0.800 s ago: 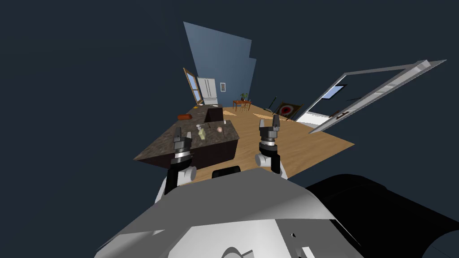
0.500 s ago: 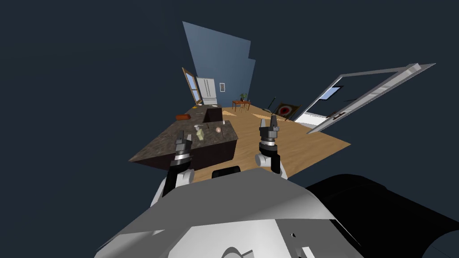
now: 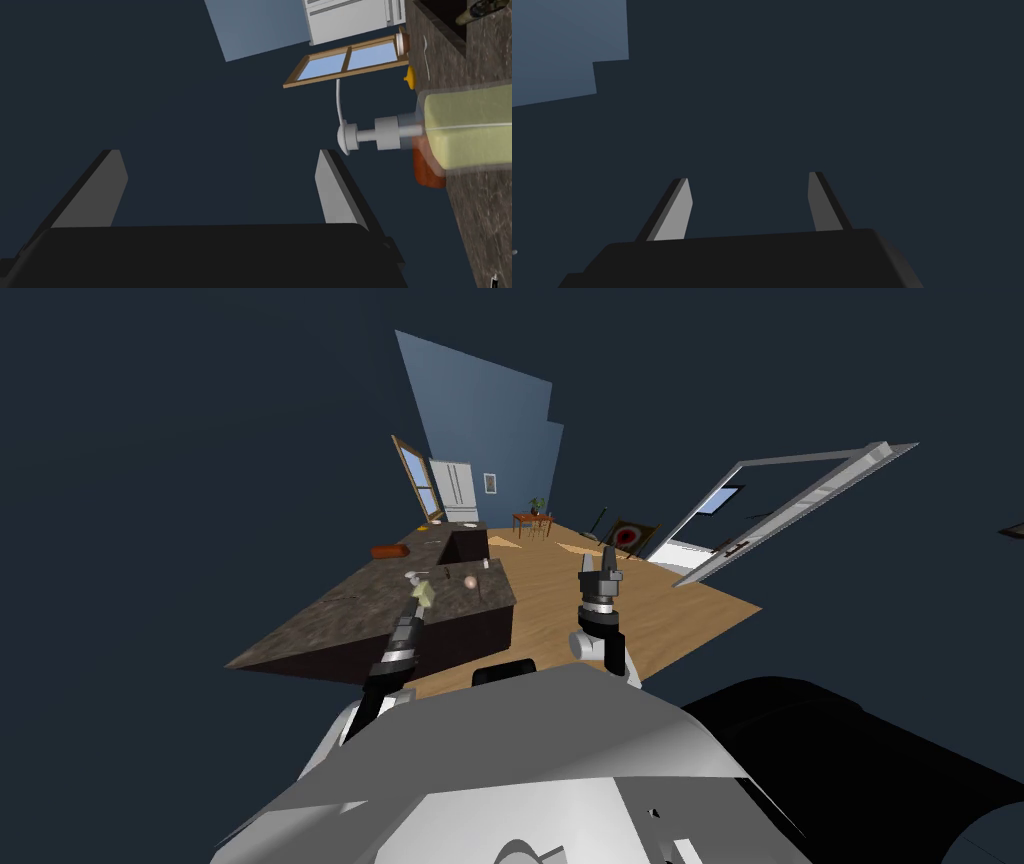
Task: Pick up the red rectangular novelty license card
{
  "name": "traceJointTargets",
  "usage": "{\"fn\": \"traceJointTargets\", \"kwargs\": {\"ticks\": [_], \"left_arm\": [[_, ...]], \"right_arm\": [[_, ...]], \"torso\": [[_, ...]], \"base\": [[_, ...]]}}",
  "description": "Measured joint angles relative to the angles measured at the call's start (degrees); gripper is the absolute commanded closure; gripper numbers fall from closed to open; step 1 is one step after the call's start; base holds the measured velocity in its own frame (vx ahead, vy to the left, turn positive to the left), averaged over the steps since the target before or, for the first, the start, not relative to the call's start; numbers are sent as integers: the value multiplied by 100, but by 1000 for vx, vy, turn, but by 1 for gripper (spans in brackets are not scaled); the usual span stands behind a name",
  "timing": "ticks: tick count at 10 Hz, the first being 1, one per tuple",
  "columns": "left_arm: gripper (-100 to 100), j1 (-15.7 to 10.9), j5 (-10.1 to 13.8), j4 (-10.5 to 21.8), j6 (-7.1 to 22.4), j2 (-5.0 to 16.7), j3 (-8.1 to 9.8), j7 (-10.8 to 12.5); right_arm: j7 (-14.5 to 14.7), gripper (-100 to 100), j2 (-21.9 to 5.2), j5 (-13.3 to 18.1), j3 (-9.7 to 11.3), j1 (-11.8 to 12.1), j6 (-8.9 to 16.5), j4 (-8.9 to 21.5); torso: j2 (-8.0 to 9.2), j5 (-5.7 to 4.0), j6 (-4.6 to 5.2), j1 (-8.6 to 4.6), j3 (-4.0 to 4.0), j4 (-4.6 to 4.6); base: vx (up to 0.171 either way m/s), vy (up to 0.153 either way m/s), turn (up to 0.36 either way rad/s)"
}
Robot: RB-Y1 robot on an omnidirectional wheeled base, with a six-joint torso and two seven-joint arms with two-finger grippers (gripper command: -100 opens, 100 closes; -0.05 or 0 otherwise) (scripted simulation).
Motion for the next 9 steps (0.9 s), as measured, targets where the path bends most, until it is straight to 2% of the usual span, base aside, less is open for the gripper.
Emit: {"fn": "traceJointTargets", "kwargs": {"ticks": [1, 2, 3, 4, 5, 7, 9], "left_arm": [[-100, 65, -74, 135, -91, 58, 7, -7], [-100, 158, -146, 281, -151, 235, 92, 19], [-100, 324, -279, 457, -235, 407, 156, 34], [-100, 579, -414, 690, -441, 581, 255, 48], [-100, 619, -490, 748, -459, 687, 283, 57], [-100, 823, -741, 1151, -563, 1009, 423, 82], [-100, 1042, -947, 1307, -617, 1239, 482, 87]], "right_arm": [[0, 0, -1, 0, -1, 0, 0, 0], [0, 0, -1, 0, -1, 0, 0, 0], [0, 0, -1, 0, -1, 1, 0, 0], [0, 0, 0, 0, 0, 0, 0, 0], [0, 0, -1, 0, -1, 0, 0, 0], [0, 0, 0, 0, 0, 0, 0, 0], [0, 0, -1, 0, -1, 0, 0, 0]], "torso": [[7, 5, 0, 29, 5, 3], [-3, 9, 1, 43, 0, 1], [-12, 6, 0, 24, -6, -2], [-8, 0, -1, 0, -4, -1], [-5, 2, 1, 19, -2, 0], [-13, -1, 1, -6, -7, -2], [-9, 4, 1, 25, -4, -1]], "base": [[67, -149, -61], [98, -223, -76], [79, -289, -70], [61, -211, 1], [90, -191, -53], [83, -271, -49], [73, -160, -31]]}}
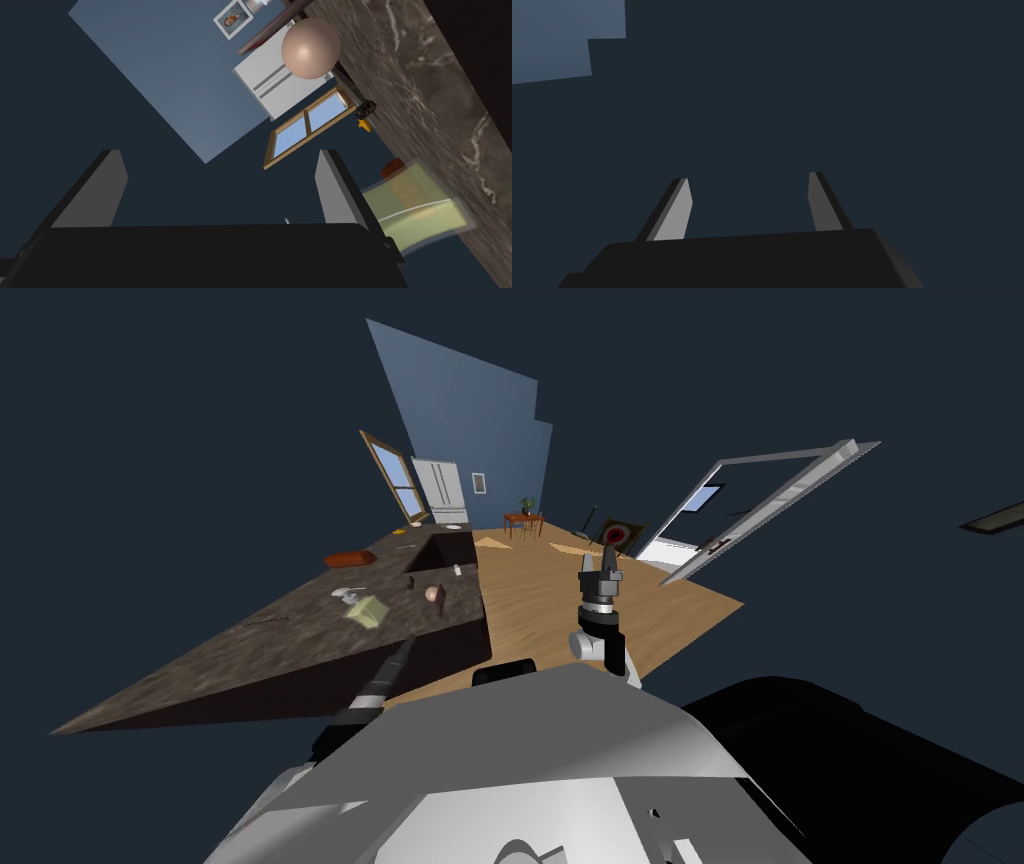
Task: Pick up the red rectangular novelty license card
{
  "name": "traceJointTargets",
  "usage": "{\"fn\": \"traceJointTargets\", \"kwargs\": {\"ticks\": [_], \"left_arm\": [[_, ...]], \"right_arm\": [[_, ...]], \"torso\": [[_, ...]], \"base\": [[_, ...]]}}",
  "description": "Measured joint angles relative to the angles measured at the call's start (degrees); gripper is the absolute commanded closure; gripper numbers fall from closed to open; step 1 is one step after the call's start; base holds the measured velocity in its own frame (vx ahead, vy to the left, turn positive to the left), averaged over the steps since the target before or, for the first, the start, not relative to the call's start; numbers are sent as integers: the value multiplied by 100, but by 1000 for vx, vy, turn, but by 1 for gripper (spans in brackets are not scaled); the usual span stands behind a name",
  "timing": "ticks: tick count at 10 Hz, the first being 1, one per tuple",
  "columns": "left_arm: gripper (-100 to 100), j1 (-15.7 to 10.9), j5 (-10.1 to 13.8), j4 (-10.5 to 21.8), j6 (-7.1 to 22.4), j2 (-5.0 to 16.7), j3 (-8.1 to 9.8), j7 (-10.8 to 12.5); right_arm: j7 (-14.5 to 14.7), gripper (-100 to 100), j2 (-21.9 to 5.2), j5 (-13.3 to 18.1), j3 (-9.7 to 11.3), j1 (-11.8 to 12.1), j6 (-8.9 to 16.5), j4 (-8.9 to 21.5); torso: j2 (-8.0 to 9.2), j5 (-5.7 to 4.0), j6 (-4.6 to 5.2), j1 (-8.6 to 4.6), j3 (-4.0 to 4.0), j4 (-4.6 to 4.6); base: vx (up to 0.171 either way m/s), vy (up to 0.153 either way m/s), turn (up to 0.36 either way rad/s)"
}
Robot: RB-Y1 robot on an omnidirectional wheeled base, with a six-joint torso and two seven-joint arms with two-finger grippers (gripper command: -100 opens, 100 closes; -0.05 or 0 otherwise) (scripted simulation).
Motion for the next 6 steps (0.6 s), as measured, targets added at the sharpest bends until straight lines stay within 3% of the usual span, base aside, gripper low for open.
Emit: {"fn": "traceJointTargets", "kwargs": {"ticks": [5, 6], "left_arm": [[-100, 638, -468, 560, -338, 760, 331, 115], [-100, 648, -530, 795, -441, 837, 355, 104]], "right_arm": [[0, 0, 0, 0, 0, 1, 0, 0], [0, 0, -1, 0, -1, 0, 0, 0]], "torso": [[-18, 1, 0, 10, -11, -4], [-7, 5, -1, 26, -5, -2]], "base": [[116, -178, -35], [116, -169, -38]]}}
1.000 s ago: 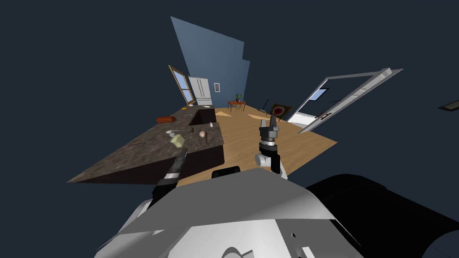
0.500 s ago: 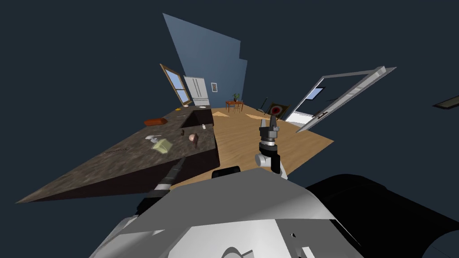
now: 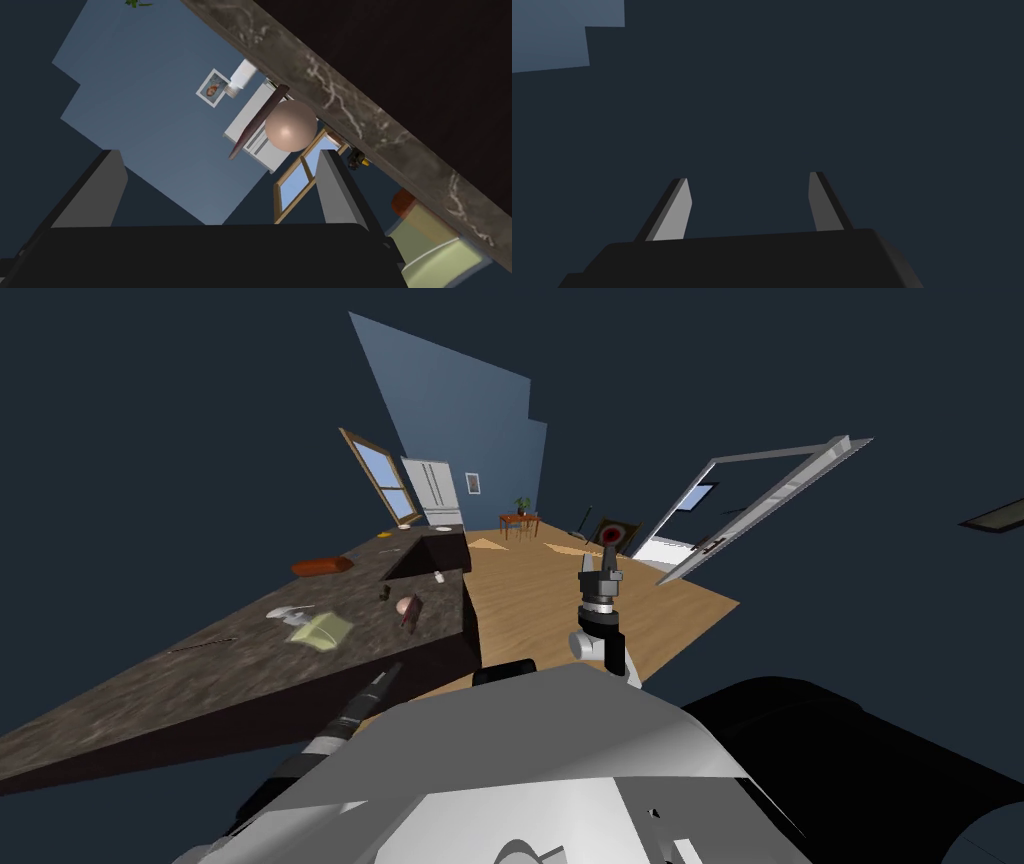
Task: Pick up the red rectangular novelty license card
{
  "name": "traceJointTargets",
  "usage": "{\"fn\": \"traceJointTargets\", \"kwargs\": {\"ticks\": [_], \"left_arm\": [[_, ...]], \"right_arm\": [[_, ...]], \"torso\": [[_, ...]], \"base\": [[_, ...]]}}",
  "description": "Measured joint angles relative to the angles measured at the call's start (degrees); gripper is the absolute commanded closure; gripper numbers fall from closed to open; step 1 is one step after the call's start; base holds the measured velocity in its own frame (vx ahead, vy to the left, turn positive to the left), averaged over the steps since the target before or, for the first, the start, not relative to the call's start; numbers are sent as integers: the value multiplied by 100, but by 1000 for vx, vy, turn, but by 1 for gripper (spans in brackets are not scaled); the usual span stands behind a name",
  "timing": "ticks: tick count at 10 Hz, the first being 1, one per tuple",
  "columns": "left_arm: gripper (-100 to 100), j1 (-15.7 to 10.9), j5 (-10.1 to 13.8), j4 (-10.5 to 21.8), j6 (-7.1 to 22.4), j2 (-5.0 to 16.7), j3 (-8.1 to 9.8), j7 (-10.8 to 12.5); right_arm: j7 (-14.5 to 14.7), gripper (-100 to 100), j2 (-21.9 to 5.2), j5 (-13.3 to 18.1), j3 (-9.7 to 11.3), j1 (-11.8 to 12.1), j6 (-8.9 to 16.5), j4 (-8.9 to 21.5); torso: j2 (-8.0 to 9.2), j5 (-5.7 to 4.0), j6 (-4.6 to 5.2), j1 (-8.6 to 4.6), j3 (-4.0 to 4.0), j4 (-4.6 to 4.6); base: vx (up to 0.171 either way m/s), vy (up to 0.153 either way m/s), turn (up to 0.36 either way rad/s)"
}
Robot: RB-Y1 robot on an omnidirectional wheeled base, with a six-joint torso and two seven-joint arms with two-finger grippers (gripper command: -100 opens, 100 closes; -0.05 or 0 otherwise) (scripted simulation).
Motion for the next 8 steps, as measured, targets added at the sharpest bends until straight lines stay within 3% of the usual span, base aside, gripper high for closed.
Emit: {"fn": "traceJointTargets", "kwargs": {"ticks": [1, 3, 5, 6, 8], "left_arm": [[-100, 153, -85, 101, -51, 214, 91, 59], [-100, 294, -257, 528, -288, 407, 169, 29], [-100, 555, -432, 569, -316, 639, 248, 72], [-100, 545, -496, 717, -345, 733, 253, 86], [-100, 735, -713, 1205, -675, 1082, 400, 123]], "right_arm": [[0, 0, 0, 0, 0, 0, 0, 0], [0, 0, 0, 0, 0, 0, 0, 0], [0, 0, 0, 0, 0, 0, 0, 0], [0, 0, 0, 0, 0, 0, 0, 0], [0, 0, 0, 0, 0, 1, 0, 0]], "torso": [[-4, -2, 1, -8, -1, 0], [-1, 0, -1, 0, 0, 1], [-10, 1, 0, 2, -4, -1], [-6, 2, 1, 12, -3, -1], [-30, 0, 0, -2, -16, -5]], "base": [[85, -135, -3], [107, -130, -15], [129, -122, -13], [125, -120, -18], [191, -139, 1]]}}
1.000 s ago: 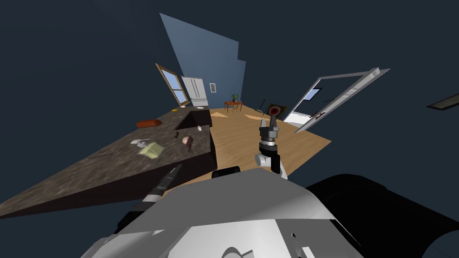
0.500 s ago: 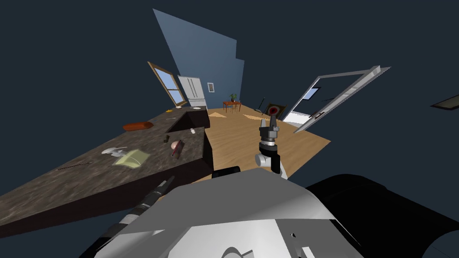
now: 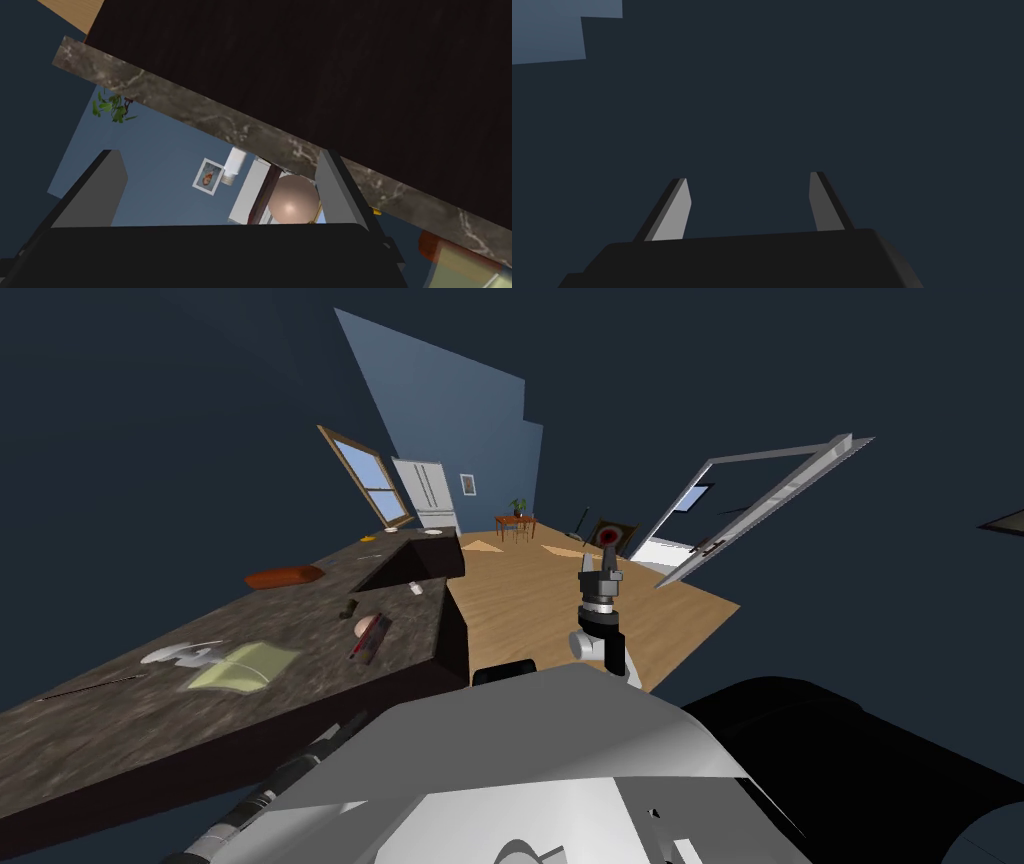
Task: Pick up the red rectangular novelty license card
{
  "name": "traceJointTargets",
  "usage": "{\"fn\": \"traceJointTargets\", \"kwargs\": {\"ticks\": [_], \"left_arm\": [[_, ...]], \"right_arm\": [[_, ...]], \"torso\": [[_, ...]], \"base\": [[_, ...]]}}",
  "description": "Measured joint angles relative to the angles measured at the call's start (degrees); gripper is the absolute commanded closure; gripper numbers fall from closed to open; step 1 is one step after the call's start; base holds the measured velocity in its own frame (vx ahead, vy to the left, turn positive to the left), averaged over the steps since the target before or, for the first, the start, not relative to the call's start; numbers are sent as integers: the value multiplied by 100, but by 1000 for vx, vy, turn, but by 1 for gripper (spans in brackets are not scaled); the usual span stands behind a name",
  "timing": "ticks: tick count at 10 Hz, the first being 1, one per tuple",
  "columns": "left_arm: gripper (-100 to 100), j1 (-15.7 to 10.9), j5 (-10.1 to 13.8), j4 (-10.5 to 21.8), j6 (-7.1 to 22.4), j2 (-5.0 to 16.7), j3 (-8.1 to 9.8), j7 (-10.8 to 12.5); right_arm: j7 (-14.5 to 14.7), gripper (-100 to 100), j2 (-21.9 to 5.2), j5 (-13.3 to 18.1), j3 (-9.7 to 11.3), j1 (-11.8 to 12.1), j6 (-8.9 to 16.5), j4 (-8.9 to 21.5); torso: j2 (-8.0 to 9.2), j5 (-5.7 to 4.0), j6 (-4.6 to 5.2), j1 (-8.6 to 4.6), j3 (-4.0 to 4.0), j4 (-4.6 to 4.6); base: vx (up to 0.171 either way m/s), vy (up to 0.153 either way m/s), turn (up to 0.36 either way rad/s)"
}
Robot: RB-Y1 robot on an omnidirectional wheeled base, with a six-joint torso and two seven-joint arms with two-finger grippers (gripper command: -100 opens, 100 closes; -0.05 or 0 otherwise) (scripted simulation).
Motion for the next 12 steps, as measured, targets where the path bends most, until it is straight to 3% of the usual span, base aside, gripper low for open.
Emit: {"fn": "traceJointTargets", "kwargs": {"ticks": [4, 9, 11, 12], "left_arm": [[-100, 420, -297, 500, -292, 546, 202, 79], [-100, 614, -735, 1412, -741, 1173, 293, 165], [-100, 891, -846, 1493, -842, 1364, 416, 243], [-100, 892, -887, 1666, -941, 1417, 431, 233]], "right_arm": [[0, 0, -1, 0, -1, 0, 0, 0], [0, 0, -1, 0, -1, 0, 0, 0], [0, 0, -1, 0, -1, 0, 0, 0], [0, 0, -1, 0, -1, 0, 0, 0]], "torso": [[8, 4, 0, 24, 4, 1], [-4, 8, 2, 41, -4, -2], [1, 7, 1, 38, -1, -1], [6, 10, 2, 45, 1, 0]], "base": [[154, -79, 6], [197, -56, 18], [175, -43, 26], [175, -41, 23]]}}
